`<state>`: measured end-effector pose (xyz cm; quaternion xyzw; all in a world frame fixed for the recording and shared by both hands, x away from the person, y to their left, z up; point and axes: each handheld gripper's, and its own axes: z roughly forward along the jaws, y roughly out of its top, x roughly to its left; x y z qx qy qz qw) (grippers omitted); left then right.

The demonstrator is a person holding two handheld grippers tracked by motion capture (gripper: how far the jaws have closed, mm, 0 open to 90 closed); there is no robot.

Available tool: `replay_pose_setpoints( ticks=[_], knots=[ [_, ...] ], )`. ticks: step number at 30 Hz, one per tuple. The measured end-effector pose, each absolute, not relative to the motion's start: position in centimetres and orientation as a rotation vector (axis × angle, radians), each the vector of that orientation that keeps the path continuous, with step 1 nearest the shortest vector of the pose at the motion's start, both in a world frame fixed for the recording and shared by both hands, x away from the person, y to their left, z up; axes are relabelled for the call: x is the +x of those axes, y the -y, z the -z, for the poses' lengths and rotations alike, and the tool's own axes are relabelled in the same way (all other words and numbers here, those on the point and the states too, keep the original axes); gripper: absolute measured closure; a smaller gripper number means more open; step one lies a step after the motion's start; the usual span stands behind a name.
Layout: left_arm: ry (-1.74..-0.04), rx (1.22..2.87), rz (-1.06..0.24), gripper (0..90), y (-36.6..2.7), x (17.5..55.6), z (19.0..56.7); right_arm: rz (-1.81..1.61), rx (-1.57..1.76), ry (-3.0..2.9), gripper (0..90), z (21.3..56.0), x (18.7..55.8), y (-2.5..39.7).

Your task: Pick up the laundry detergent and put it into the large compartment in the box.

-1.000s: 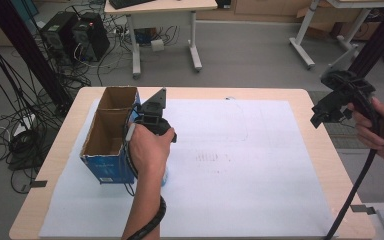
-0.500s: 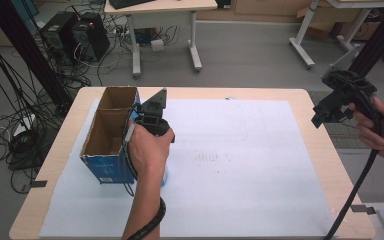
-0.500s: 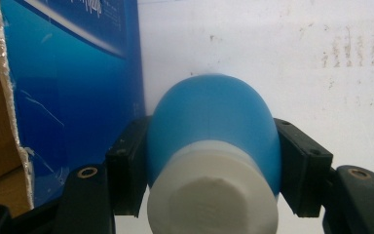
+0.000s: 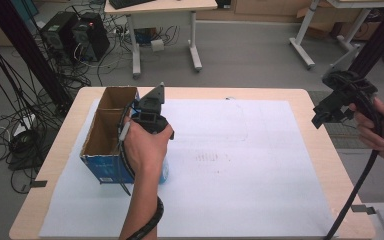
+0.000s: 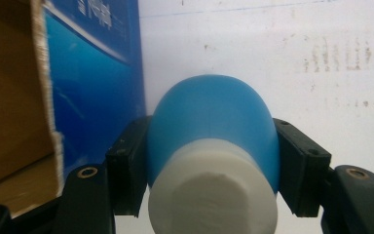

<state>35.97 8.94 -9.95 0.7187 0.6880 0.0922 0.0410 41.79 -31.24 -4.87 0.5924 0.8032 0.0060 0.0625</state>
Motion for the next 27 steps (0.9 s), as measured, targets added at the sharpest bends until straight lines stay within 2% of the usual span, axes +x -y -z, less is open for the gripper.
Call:
replay_pose_setpoints(
  ticks=[7,15,27],
  knots=[
    [-2.072,2.207,-0.253,38.3,-9.2,35.8,5.5,-0.013,1.779,-2.421,3.4,4.4,41.5,30.7],
    [-2.025,2.21,-0.264,38.3,-9.2,35.3,0.4,-0.024,1.782,-2.41,3.4,3.9,41.1,30.8],
    [-2.041,2.153,-0.306,38.3,-9.9,35.0,-5.7,-0.026,1.787,-2.401,3.4,3.4,40.9,31.0]
  ],
)
